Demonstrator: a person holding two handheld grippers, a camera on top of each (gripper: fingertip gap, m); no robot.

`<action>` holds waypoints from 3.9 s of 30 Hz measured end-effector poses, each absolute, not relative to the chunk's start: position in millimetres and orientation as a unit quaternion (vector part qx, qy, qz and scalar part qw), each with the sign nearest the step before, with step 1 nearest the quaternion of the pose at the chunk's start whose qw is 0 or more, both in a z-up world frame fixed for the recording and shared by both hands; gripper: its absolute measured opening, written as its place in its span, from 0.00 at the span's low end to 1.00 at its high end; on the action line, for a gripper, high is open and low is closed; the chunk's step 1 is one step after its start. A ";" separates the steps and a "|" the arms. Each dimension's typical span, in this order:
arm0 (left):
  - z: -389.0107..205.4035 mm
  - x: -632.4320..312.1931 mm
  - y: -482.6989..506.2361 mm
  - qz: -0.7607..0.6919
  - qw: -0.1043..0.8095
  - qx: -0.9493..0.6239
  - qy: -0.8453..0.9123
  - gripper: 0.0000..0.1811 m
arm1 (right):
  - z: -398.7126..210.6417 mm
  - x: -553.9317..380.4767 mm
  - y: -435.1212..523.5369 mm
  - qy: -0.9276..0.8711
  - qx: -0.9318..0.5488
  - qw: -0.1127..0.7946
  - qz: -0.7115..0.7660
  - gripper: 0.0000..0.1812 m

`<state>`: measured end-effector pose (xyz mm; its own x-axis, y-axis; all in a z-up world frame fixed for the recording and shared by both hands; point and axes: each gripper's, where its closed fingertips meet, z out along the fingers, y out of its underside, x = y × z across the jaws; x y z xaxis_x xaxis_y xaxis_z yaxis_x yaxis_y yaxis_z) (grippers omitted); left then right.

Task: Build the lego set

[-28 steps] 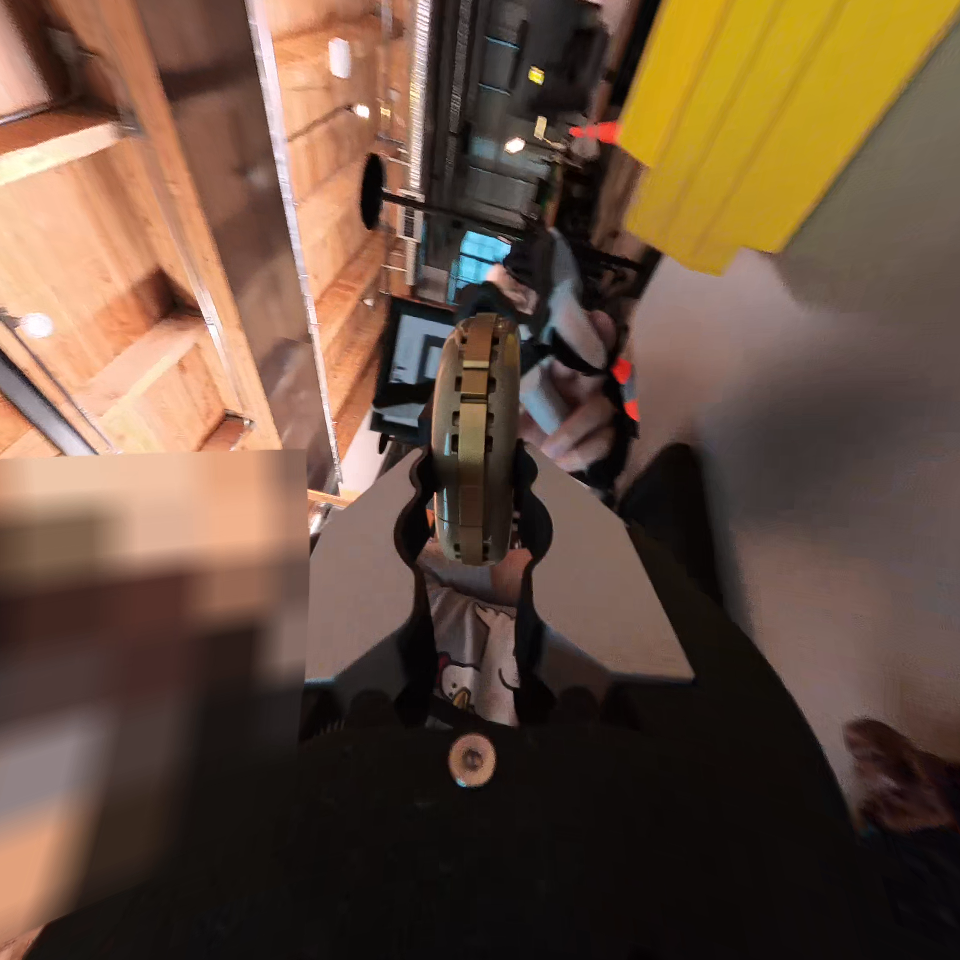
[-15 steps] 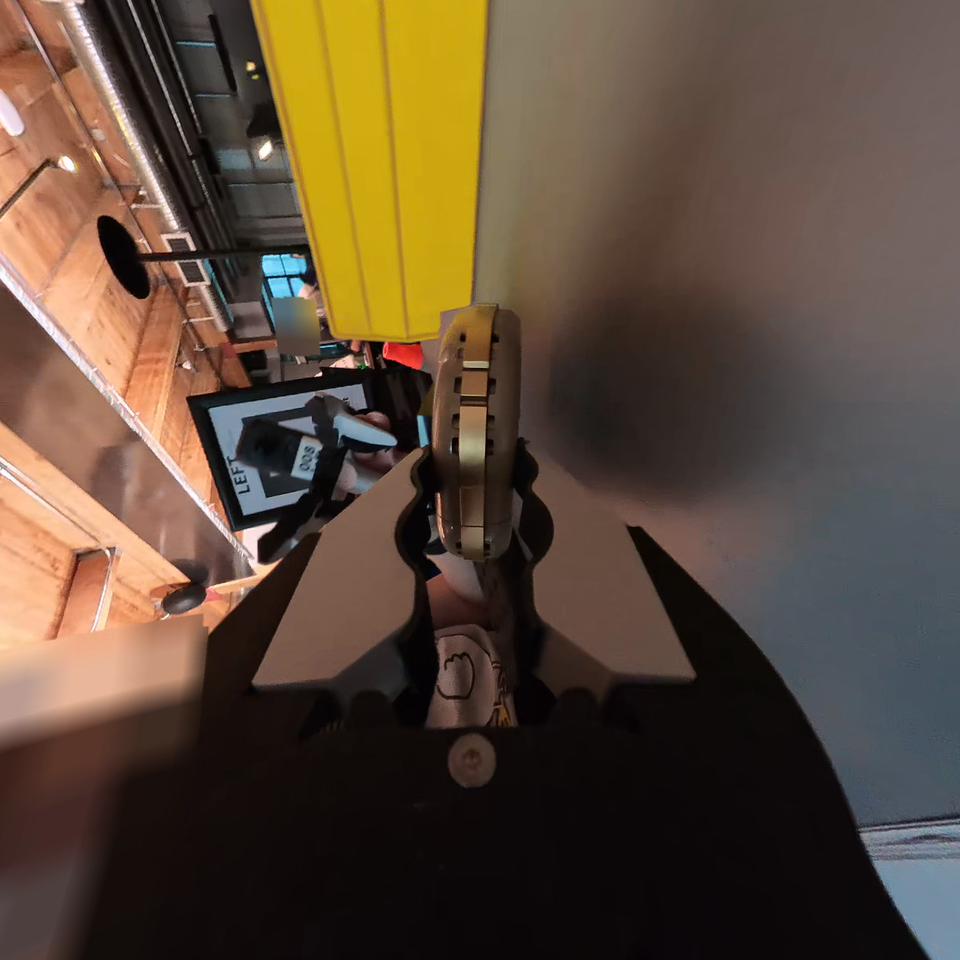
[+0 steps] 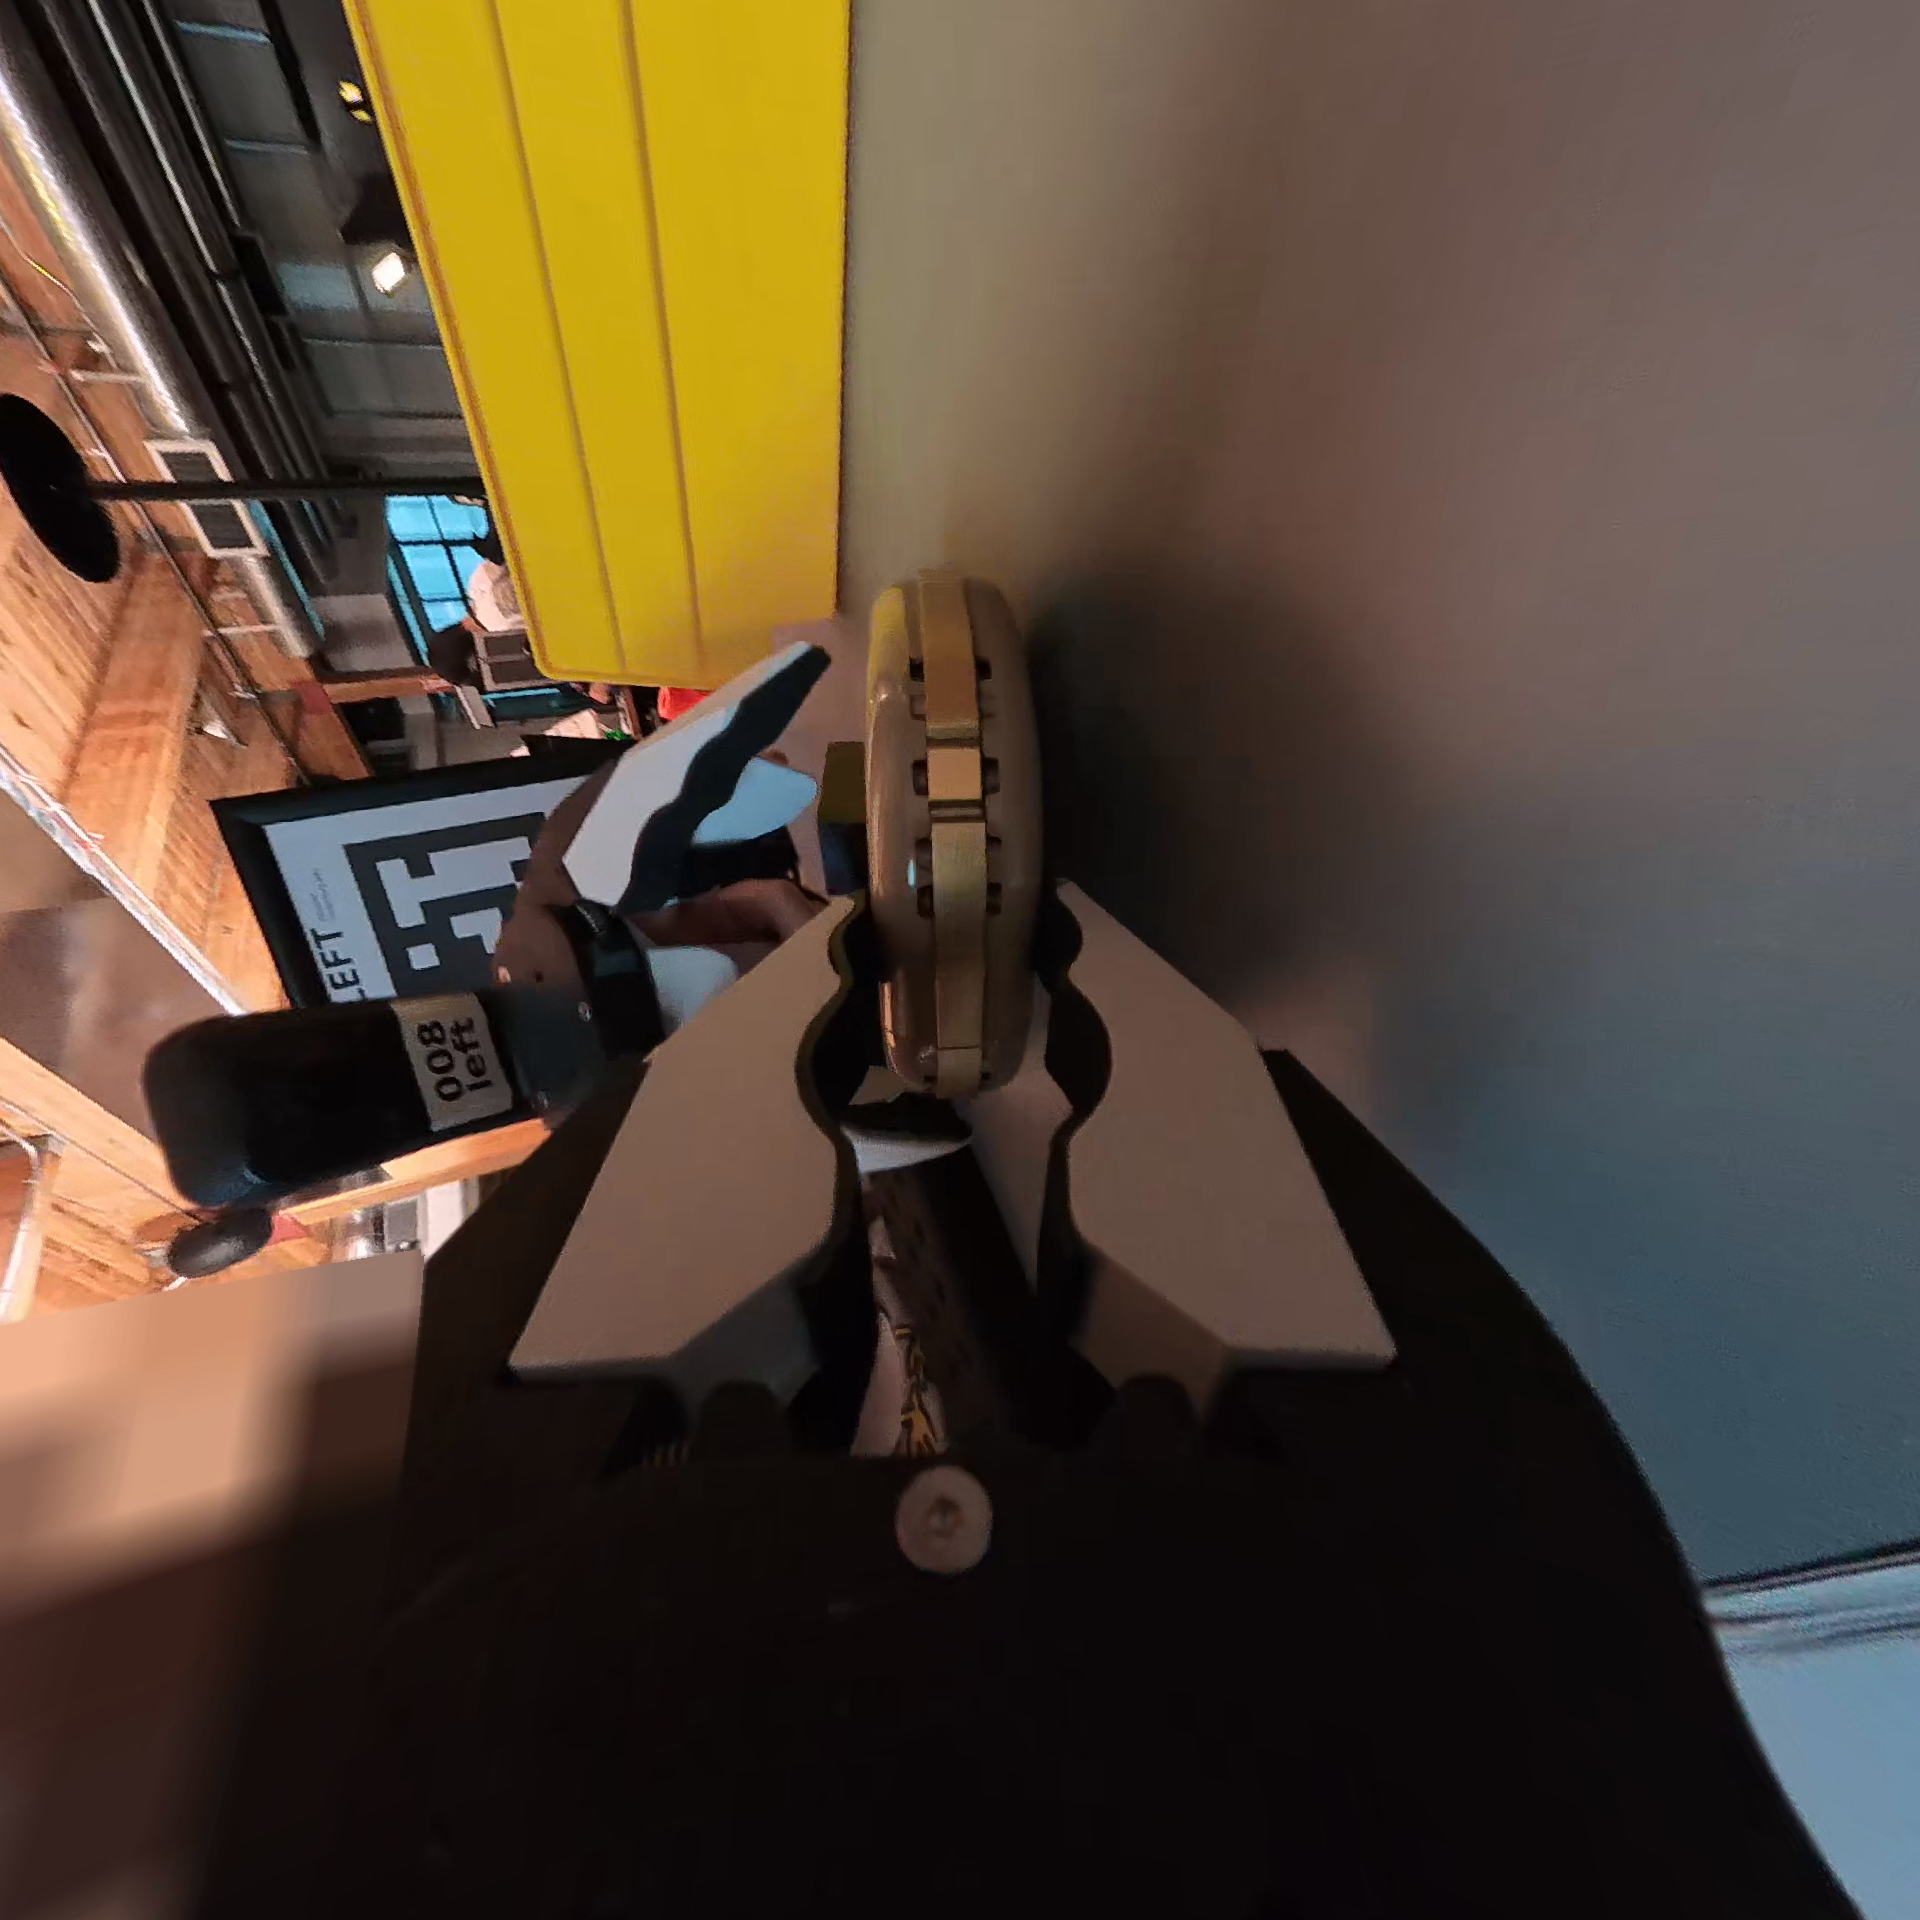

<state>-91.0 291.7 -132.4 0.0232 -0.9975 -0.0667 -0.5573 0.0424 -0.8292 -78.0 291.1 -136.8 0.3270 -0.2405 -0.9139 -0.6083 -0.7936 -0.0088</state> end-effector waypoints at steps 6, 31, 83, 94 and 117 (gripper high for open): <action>-154.8 -78.4 295.0 -0.261 0.328 -0.590 0.690 0.59 | -152.4 -69.8 285.7 0.257 -0.816 0.162 0.492 0.17; -90.9 -87.4 239.0 -0.418 0.335 -0.541 0.648 0.46 | -99.5 17.7 8.6 0.084 -0.903 0.421 -0.022 0.23; -95.1 -124.2 171.4 -0.537 0.170 -0.578 0.591 0.31 | -161.7 -60.1 136.2 -0.293 -0.927 0.232 0.045 0.42; -95.2 -126.9 167.6 -0.547 0.155 -0.580 0.583 0.30 | -161.7 -58.4 145.0 -0.324 -0.913 0.246 0.033 0.53; -92.7 -79.0 127.7 -0.634 -0.023 -0.590 0.501 0.28 | -94.4 -89.9 140.5 -0.367 -0.821 0.431 -0.075 0.46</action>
<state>-79.0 127.7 -92.7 -0.3037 -0.5609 0.7702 -0.6194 -0.4979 -0.6069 -89.9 140.5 -94.4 0.7190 0.5379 0.4401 0.6675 -0.3581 -0.6529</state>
